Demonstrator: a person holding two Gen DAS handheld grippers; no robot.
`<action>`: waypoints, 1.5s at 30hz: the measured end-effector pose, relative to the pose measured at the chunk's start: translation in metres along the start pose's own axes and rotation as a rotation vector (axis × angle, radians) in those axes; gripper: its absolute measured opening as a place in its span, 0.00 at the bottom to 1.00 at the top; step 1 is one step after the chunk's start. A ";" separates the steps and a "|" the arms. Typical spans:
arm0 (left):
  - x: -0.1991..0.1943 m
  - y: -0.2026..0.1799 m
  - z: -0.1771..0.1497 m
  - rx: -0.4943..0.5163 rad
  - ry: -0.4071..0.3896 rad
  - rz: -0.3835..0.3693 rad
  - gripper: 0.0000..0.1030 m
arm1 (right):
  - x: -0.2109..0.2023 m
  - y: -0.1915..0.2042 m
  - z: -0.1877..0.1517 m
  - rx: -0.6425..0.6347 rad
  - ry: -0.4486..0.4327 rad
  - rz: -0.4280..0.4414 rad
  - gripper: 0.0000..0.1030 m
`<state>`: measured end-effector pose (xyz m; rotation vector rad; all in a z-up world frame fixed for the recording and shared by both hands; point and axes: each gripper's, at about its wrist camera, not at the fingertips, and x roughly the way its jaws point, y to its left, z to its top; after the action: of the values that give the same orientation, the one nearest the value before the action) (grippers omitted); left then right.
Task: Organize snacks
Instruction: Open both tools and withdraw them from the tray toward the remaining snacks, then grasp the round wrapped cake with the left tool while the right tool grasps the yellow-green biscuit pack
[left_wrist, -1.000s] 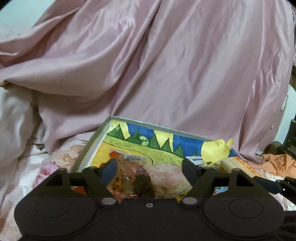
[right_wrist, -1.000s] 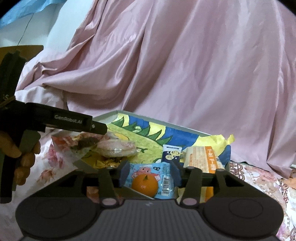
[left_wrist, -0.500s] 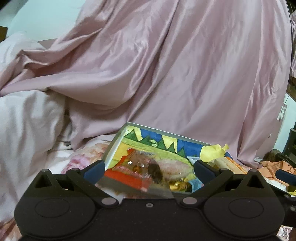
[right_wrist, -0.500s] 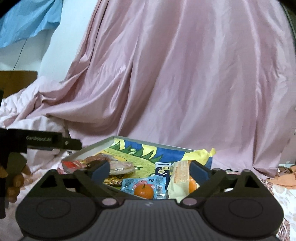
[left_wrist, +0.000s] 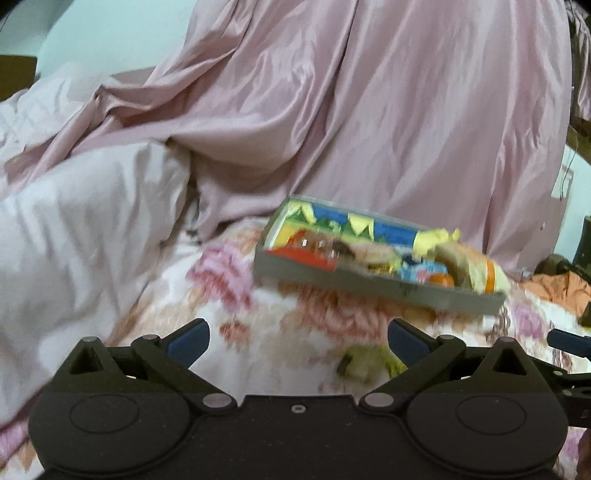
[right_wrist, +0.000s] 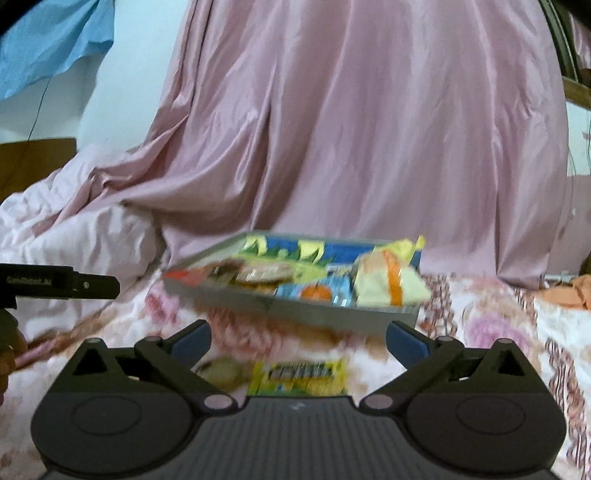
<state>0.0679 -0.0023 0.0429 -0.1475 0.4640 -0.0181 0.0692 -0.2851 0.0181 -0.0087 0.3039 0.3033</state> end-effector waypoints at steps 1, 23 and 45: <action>-0.002 0.001 -0.006 -0.001 0.012 0.001 0.99 | -0.002 0.003 -0.004 -0.004 0.014 0.006 1.00; 0.025 0.003 -0.058 0.049 0.210 -0.036 0.99 | 0.013 0.004 -0.061 0.020 0.335 -0.047 1.00; 0.046 -0.005 -0.061 0.081 0.236 -0.052 0.99 | 0.040 -0.035 -0.065 -0.020 0.370 -0.062 1.00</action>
<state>0.0820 -0.0184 -0.0310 -0.0776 0.6937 -0.1060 0.0973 -0.3105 -0.0573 -0.0949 0.6665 0.2423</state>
